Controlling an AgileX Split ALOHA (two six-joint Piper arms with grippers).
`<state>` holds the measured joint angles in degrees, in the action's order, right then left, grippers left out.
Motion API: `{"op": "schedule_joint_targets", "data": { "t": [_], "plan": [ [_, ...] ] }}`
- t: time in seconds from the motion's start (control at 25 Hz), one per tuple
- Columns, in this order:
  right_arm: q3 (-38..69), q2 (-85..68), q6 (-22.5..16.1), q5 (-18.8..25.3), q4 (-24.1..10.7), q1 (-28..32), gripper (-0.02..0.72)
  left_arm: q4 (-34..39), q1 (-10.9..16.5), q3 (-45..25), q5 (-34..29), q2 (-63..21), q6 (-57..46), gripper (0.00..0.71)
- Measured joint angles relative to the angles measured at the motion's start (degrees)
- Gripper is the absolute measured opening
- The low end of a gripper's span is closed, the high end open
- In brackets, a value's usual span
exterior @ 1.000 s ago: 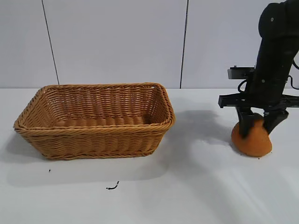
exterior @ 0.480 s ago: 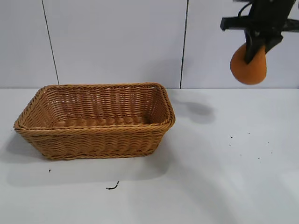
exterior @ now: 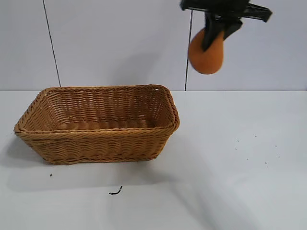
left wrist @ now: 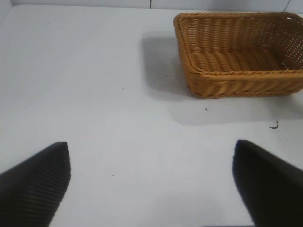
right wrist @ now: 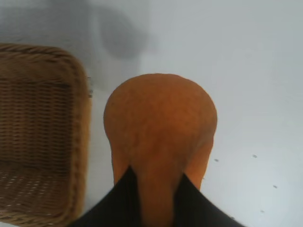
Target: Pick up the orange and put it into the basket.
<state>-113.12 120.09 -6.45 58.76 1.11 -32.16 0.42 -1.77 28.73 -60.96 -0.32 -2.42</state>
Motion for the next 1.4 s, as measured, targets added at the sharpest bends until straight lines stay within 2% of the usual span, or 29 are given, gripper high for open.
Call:
{"op": "schedule_joint_targets", "data": {
  "t": [0.16, 0.28, 0.44, 0.48, 0.52, 0.64, 0.68, 0.76, 0.92, 1.08, 1.4],
  "plan": [
    [0.00, 4.75, -2.20, -5.08, -2.29, -4.50, 0.037, 0.00, 0.00, 0.00, 0.00, 0.00, 0.00, 0.666],
    [0.00, 9.37, -3.19, -9.57, -2.86, -5.23, 0.037, 0.00, 0.00, 0.00, 0.00, 0.00, 0.00, 0.666],
    [0.00, 14.28, -3.59, -11.00, -3.44, -5.23, 0.045, 0.00, 0.00, 0.00, 0.00, 0.00, 0.00, 0.666],
    [0.00, 14.96, -3.59, -10.71, -3.24, -5.23, 0.080, 0.00, 0.00, 0.00, 0.00, 0.00, 0.00, 0.666],
    [0.00, 15.16, -3.59, -10.08, -2.93, -5.23, 0.149, 0.00, 0.00, 0.00, 0.00, 0.00, 0.00, 0.666],
    [-0.40, 15.10, -3.70, -8.84, -2.61, -5.23, 0.494, 0.00, 0.00, 0.00, 0.00, 0.00, 0.00, 0.666],
    [-1.15, 15.05, -3.70, -7.75, -2.61, -5.23, 0.576, 0.00, 0.00, 0.00, 0.00, 0.00, 0.00, 0.666],
    [-3.51, 15.05, -3.70, -4.35, -2.61, -5.23, 0.649, 0.00, 0.00, 0.00, 0.00, 0.00, 0.00, 0.666],
    [-12.50, 15.05, -3.70, 3.53, -2.61, -3.81, 0.686, 0.00, 0.00, 0.00, 0.00, 0.00, 0.00, 0.666],
    [-20.82, 14.99, -3.70, 9.03, -3.79, 1.72, 0.694, 0.00, 0.00, 0.00, 0.00, 0.00, 0.00, 0.666],
    [-22.98, 14.63, -3.07, 10.86, -4.77, 18.06, 0.694, 0.00, 0.00, 0.00, 0.12, 0.00, 0.00, 0.666]
  ]
}}
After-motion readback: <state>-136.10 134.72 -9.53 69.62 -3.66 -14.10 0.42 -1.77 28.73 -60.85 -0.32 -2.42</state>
